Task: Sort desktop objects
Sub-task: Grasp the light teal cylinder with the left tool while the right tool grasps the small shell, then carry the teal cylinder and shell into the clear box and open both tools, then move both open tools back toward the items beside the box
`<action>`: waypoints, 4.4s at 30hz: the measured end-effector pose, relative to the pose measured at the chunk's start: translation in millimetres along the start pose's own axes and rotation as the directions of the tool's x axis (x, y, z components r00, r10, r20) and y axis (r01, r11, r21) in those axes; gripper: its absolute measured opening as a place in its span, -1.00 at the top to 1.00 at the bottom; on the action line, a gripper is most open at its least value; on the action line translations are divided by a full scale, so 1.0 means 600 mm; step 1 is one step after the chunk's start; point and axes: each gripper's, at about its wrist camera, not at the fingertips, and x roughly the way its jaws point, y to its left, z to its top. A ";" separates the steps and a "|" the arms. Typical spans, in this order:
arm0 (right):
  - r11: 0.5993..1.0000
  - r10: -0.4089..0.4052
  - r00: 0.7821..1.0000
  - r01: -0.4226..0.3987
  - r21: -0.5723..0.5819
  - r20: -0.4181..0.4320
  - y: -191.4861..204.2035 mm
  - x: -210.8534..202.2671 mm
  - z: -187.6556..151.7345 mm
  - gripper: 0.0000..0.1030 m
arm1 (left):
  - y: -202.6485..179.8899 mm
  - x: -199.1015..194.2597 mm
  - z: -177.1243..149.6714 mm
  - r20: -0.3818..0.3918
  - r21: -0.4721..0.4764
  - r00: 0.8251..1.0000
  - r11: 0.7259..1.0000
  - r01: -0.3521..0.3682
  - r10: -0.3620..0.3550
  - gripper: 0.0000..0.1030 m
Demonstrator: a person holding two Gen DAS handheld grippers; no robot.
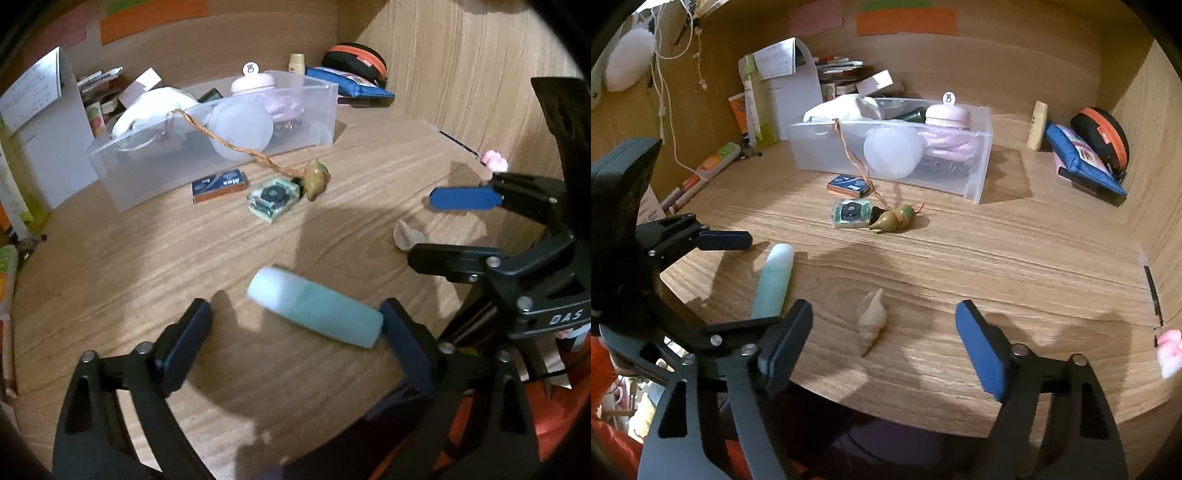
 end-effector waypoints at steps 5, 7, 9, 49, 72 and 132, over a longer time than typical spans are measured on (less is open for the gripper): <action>1.000 -0.015 1.000 0.015 -0.023 -0.026 0.006 0.014 -0.001 -0.05 | 0.005 0.001 0.002 0.019 -0.004 1.000 1.000 -0.002 0.002 -0.55; 0.999 -0.020 0.999 0.018 -0.037 -0.030 0.011 0.018 -0.003 0.06 | 0.008 0.000 0.001 0.026 -0.008 1.000 1.000 -0.003 0.003 -0.51; 0.999 -0.018 0.999 0.017 -0.045 -0.035 0.015 0.023 -0.003 0.15 | 0.012 0.000 0.002 0.035 -0.020 0.999 1.000 -0.014 0.015 -0.43; 1.000 0.011 0.983 -0.013 0.010 0.184 -0.048 -0.050 0.165 0.69 | 0.130 -0.100 0.086 0.250 -0.384 0.961 0.923 -0.011 0.116 -0.42; 1.000 0.022 0.984 -0.021 -0.005 0.179 -0.111 0.044 0.286 0.69 | 0.168 -0.049 0.262 0.280 -0.348 0.945 0.935 -0.062 0.167 -0.42; 0.999 -0.036 0.981 0.039 -0.012 0.191 -0.092 0.050 0.269 -0.23 | 0.170 -0.041 0.273 0.212 -0.320 0.956 0.939 -0.131 0.205 -0.85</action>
